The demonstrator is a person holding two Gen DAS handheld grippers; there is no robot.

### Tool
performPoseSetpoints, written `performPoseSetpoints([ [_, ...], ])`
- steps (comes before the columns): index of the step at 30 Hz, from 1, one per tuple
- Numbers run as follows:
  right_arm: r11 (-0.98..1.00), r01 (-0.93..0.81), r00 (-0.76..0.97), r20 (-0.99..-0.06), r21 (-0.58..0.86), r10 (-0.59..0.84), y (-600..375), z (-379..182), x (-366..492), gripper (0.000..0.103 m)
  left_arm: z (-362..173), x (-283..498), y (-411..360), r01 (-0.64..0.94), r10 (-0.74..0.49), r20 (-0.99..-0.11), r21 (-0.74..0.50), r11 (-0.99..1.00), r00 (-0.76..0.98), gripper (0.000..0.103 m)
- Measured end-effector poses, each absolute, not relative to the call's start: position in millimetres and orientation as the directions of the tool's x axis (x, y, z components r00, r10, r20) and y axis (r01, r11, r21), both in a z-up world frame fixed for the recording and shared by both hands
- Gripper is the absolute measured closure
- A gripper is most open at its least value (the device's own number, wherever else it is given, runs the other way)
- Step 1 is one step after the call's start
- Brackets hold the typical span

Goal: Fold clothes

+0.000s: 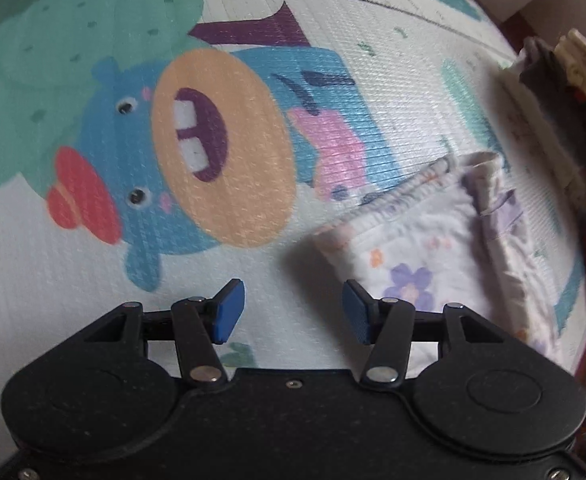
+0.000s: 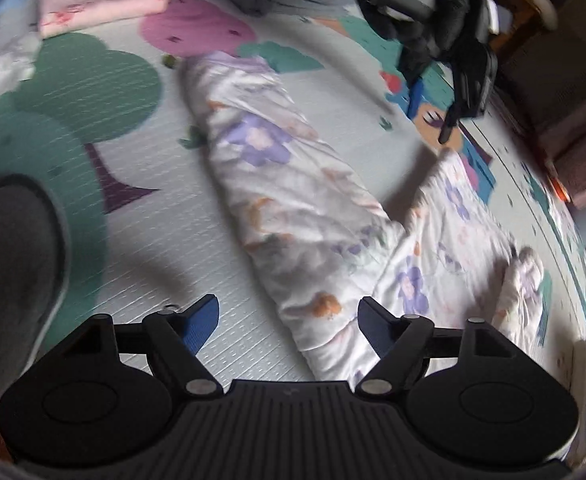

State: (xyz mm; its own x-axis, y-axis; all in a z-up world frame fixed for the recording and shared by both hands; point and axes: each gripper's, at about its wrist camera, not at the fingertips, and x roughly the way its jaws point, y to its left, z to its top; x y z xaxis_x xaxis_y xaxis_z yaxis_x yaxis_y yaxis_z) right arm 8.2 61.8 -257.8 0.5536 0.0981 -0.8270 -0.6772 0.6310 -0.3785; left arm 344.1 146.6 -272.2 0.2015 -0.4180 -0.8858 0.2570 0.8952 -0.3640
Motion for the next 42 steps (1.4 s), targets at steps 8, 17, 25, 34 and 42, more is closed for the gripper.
performPoseSetpoints([
  [8, 0.712, -0.614, 0.546, -0.835, -0.342, 0.070, 49, -267, 29, 0.039, -279, 345, 140, 0.228, -0.483, -0.854, -0.440, 0.869, 0.194, 0.050],
  [17, 0.735, -0.605, 0.548, -0.830, -0.305, 0.106, 49, -270, 29, 0.055, -278, 346, 129, 0.239, -0.520, -0.828, -0.472, 0.848, 0.209, 0.069],
  [25, 0.833, -0.526, 0.538, -0.825, -0.169, 0.173, 30, -259, 42, 0.086, -284, 346, 117, 0.261, -0.507, -0.844, -0.457, 0.851, 0.175, 0.078],
  [34, 0.908, -0.418, 0.553, -0.801, -0.028, 0.229, 9, -243, 48, 0.088, -262, 340, 102, 0.306, -0.484, -0.850, -0.413, 0.858, 0.208, 0.096],
  [42, 0.954, -0.234, 0.603, -0.741, 0.189, 0.295, -32, -227, 45, 0.089, -236, 344, 72, 0.257, -0.438, -0.867, -0.378, 0.889, 0.240, 0.098],
])
